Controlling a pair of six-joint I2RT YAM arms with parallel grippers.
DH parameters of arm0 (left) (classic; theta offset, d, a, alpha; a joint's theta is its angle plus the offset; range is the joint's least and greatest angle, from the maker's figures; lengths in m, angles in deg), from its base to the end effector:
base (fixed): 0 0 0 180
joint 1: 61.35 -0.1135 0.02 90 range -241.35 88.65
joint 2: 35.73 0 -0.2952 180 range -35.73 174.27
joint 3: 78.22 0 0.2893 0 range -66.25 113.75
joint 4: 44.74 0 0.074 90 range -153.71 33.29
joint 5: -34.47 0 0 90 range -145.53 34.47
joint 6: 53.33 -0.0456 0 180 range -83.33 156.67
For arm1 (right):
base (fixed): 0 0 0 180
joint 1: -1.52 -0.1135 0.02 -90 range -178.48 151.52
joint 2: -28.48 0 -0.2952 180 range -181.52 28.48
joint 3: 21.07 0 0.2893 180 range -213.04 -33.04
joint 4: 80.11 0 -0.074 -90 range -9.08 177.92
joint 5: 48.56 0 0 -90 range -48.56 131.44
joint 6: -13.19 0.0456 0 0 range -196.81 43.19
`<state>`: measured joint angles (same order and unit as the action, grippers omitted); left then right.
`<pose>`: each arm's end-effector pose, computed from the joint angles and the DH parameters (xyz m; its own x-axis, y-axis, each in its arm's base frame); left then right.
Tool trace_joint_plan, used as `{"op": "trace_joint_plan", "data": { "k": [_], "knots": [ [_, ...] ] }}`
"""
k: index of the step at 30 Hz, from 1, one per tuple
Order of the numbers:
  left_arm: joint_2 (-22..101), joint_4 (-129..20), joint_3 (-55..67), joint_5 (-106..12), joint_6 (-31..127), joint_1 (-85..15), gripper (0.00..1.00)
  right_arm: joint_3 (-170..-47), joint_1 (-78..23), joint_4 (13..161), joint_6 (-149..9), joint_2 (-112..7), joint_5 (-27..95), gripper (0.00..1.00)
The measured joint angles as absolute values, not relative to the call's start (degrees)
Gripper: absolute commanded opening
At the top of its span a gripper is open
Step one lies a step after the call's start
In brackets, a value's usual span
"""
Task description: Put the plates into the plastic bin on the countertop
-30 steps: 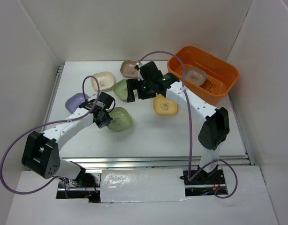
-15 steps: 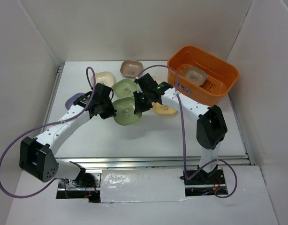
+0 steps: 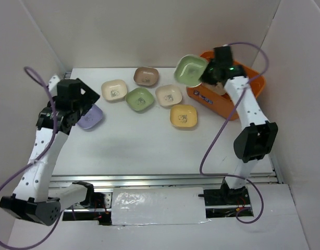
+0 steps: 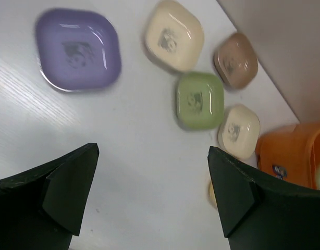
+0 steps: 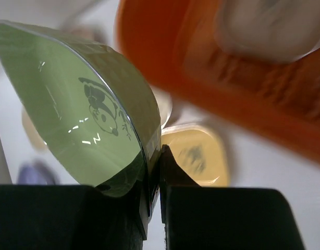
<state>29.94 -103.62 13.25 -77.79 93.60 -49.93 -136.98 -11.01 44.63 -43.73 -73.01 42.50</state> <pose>0.2546 -0.0338 0.4450 -0.1848 -0.7539 -0.6305 -0.5181 0.6199 -0.5894 0.4389 0.0967 0.3966 -0.6458 0.4155 -0.6405 0.1781 0.8978 0.4028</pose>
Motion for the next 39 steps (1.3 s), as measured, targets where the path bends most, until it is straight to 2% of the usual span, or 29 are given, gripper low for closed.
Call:
{"op": "trace_joint_plan", "data": {
  "k": [5, 11, 17, 24, 34, 35, 37, 38, 39],
  "knots": [
    [30.35, -104.24, 13.21, -77.12, 90.51, -59.31, 0.99, -151.99, 5.4, 42.84, -43.4, -78.54, 42.21, 0.0],
    [40.8, -104.35, 12.86, -67.59, 84.31, -69.71, 0.99, -164.28, 11.87, 42.27, -42.9, -90.89, 38.93, 0.0],
    [46.07, -104.83, 12.86, -61.23, 79.39, -73.01, 0.99, -157.41, 13.21, 42.4, -41.31, -96.35, 36.42, 0.0],
    [48.27, -104.61, 12.84, -60.11, 77.09, -76.34, 0.99, -154.31, 13.16, 44.63, -40.76, -97.14, 36.07, 0.0],
    [49.48, -104.19, 12.14, -59.98, 75.59, -78.46, 0.99, -153.04, 13.21, 47.03, -40.63, -100.35, 35.57, 0.06],
    [49.52, -104.15, 11.94, -59.87, 75.52, -78.52, 0.99, -153.06, 13.21, 47.29, -40.63, -100.81, 35.35, 0.17],
    [49.52, -103.82, 11.37, -59.72, 75.39, -78.72, 0.99, -153.81, 13.32, 47.64, -40.45, -102.14, 34.52, 0.56],
    [49.56, -103.82, 11.13, -59.7, 75.19, -78.85, 0.99, -154.38, 13.32, 47.93, -40.1, -102.93, 34.06, 0.99],
    [49.59, -103.8, 10.93, -59.7, 75.0, -78.98, 0.99, -155.03, 13.32, 48.15, -40.39, -103.67, 33.65, 1.0]
  ]
}}
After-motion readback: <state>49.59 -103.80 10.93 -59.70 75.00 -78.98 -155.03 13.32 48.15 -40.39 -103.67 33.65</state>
